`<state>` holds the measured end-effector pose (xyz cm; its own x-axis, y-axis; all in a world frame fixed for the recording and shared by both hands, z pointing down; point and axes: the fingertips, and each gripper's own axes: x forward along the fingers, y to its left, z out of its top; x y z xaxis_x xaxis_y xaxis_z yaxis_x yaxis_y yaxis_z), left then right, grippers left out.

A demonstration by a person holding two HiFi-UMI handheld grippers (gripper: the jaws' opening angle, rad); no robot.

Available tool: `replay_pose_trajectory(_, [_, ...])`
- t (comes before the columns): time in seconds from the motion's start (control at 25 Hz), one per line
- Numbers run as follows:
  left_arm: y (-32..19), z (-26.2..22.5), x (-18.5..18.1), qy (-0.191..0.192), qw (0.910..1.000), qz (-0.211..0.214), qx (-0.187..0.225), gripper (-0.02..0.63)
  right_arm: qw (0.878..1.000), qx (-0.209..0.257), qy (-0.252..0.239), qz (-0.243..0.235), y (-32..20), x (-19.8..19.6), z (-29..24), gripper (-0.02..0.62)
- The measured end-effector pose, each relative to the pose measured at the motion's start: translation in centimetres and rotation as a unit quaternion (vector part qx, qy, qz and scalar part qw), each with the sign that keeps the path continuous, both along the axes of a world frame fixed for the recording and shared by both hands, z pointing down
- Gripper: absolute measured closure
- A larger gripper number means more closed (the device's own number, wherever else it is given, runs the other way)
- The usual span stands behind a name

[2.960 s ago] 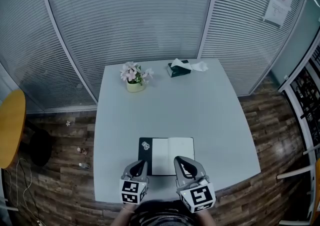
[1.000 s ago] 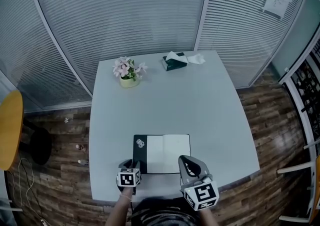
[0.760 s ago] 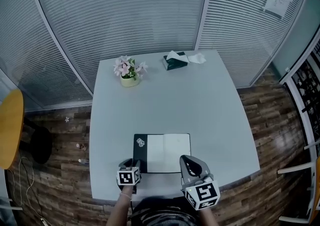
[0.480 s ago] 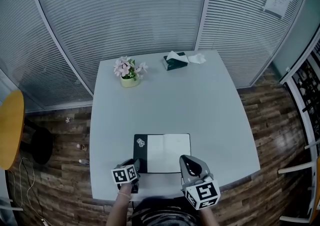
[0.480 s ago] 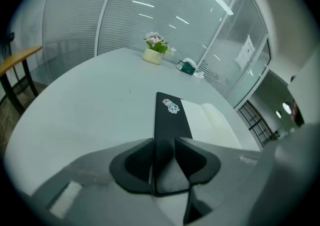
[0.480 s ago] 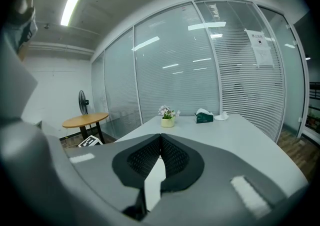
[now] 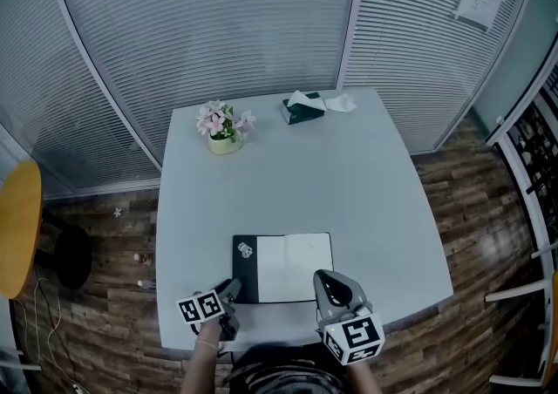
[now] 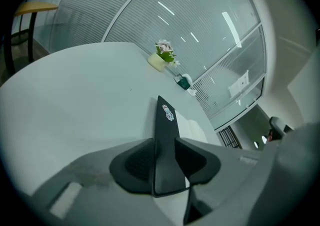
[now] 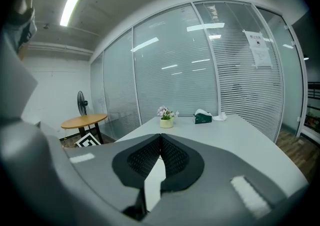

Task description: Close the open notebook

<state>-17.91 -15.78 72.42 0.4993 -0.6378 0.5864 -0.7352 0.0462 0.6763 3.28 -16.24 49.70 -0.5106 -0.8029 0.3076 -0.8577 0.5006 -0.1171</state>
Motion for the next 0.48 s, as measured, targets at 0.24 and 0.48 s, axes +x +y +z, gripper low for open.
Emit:
replay_pose_trajectory(0.24, [-0.1,-3.1,0.6,0.049,0.9981,0.012,0.035,0.465,1.000,-0.001,-0.007,-0.004,-0.1,-0.4,0.0,0.592])
replay_pose_trajectory(0.48, [0.0,-5.6,2.1,0.061,0.9951,0.046,0.063,0.477,1.000,-0.001,-0.007,-0.005,-0.1,-0.6,0.0,0.592])
